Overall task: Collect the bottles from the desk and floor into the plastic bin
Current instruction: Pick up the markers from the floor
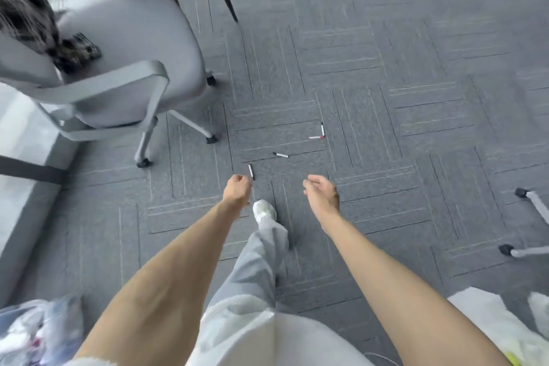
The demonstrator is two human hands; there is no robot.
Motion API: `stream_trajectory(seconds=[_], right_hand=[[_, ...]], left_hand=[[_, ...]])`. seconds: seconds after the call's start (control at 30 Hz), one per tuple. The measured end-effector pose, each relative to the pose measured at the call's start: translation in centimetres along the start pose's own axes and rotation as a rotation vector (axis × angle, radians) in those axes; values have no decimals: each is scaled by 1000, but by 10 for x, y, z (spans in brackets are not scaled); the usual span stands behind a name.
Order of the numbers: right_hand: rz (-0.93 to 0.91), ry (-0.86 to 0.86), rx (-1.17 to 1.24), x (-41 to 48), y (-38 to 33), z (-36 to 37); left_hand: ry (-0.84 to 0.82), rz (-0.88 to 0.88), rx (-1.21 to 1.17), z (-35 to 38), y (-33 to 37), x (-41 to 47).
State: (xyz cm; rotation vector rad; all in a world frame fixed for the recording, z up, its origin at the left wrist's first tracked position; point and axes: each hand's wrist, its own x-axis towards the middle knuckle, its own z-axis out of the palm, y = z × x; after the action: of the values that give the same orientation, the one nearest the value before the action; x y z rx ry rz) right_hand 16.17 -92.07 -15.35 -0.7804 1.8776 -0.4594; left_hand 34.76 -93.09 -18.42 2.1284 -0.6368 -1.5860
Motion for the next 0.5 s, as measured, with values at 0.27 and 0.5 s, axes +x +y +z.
stream_trajectory(seconds=[0.27, 0.5], right_hand=[[55, -65, -188, 241, 15, 27], [109, -154, -286, 433, 95, 92]], left_hand=[[66, -193, 86, 74, -20, 205], [44, -265, 248, 135, -79, 367]])
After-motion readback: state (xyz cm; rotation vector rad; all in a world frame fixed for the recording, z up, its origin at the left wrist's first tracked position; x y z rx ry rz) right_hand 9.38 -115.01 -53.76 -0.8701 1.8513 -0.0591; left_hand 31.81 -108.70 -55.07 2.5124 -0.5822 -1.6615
